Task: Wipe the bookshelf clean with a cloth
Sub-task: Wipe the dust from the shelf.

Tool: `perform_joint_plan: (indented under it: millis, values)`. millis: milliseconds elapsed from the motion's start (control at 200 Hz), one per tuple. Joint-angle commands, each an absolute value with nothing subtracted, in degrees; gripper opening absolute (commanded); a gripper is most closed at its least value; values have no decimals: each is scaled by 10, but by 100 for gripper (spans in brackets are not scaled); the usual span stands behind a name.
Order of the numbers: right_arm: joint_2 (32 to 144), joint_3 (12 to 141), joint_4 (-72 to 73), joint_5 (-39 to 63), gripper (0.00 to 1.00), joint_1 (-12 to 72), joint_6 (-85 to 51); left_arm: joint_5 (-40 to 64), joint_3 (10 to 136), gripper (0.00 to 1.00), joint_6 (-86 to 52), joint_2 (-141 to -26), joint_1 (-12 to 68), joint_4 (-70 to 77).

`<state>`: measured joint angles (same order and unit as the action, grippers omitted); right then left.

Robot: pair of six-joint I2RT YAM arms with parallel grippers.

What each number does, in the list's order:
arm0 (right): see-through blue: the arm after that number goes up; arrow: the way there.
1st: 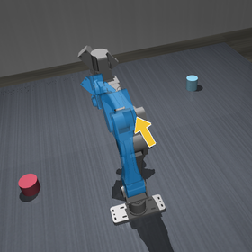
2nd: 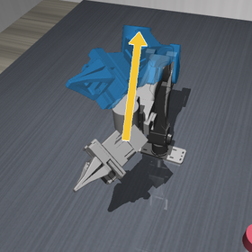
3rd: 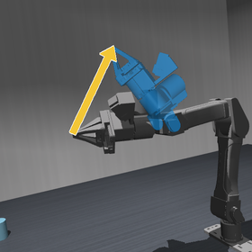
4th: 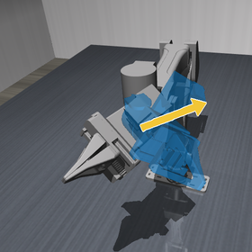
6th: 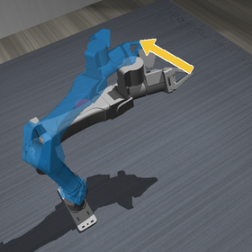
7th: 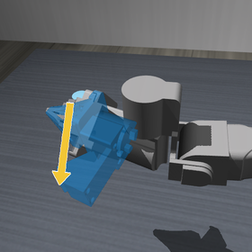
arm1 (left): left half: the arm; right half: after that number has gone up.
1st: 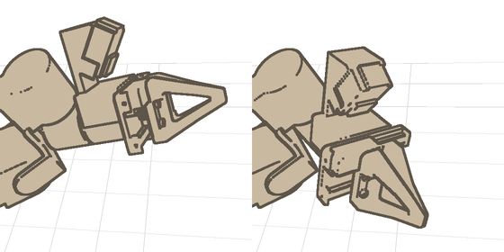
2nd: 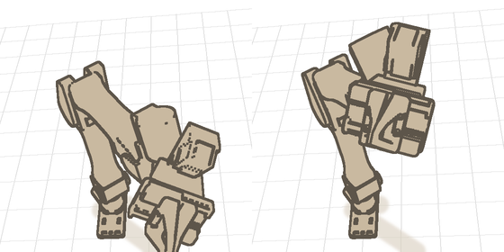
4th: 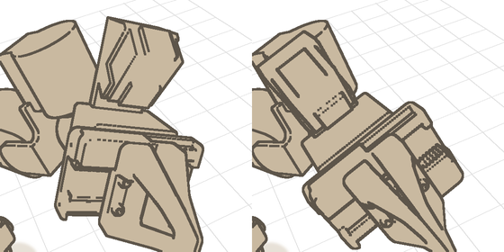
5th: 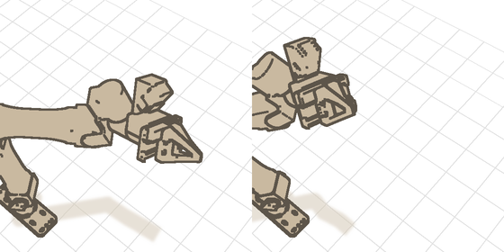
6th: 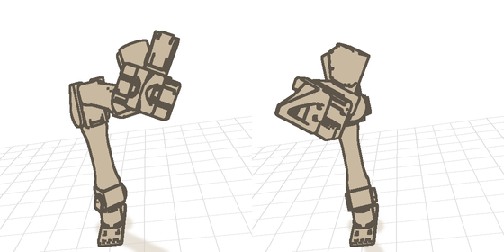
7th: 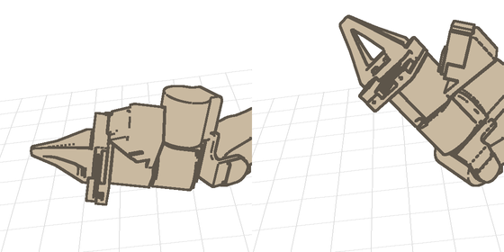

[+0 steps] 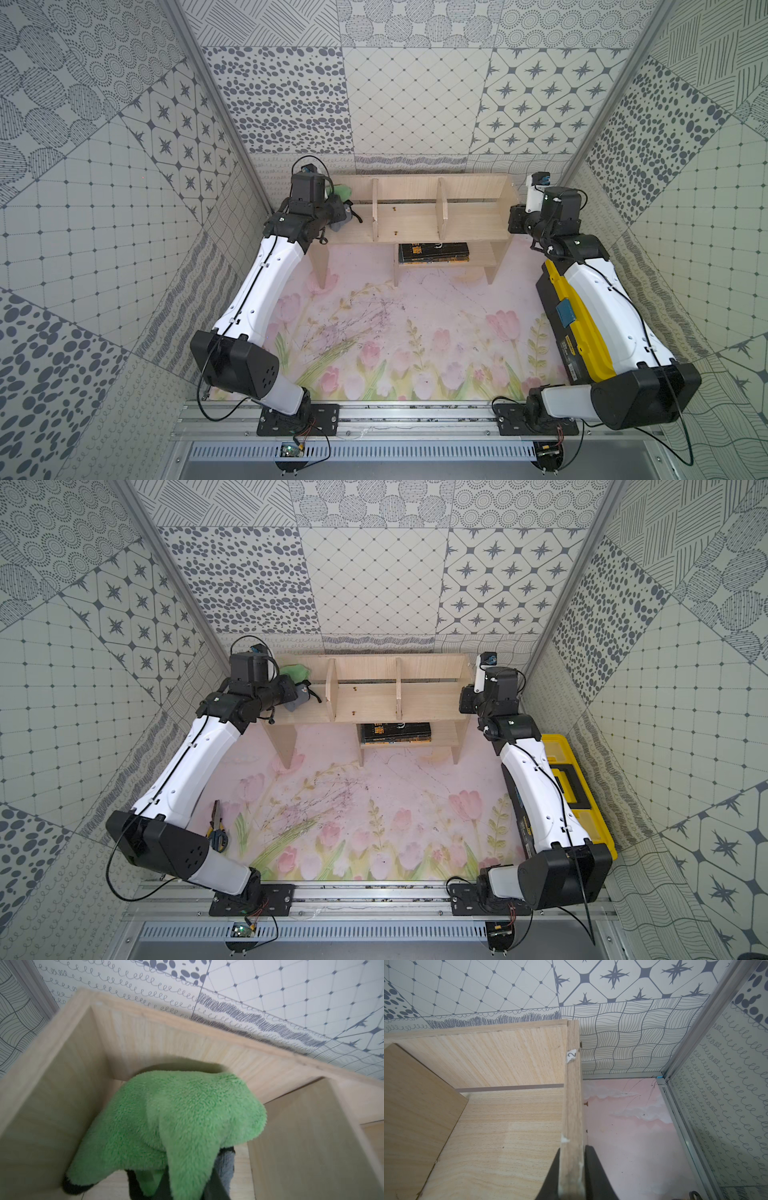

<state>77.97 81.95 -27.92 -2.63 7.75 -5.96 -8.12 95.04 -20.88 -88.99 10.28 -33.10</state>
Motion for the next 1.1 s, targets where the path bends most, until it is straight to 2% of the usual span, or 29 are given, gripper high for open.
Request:
perform_joint_plan:
  millis: [0, 230, 455, 675, 925, 1095]
  values:
    - [783, 809, -269, 57, 0, 102, -117, -126, 873, 0, -169, -869, 120, -350]
    - [786, 810, -269, 63, 0, 101, -119, -77, 765, 0, -216, -824, 126, -315]
    - [784, 805, -268, 66, 0, 104, -124, 10, 839, 0, -255, -863, 158, -269]
    - [768, 784, -268, 58, 0, 104, -129, -56, 999, 0, -252, -919, 177, -295]
    - [768, 775, -268, 102, 0, 111, -138, -138, 1137, 0, -202, -967, 160, -366]
    - [774, 774, -268, 104, 0, 111, -137, -150, 1132, 0, -225, -978, 99, -405]
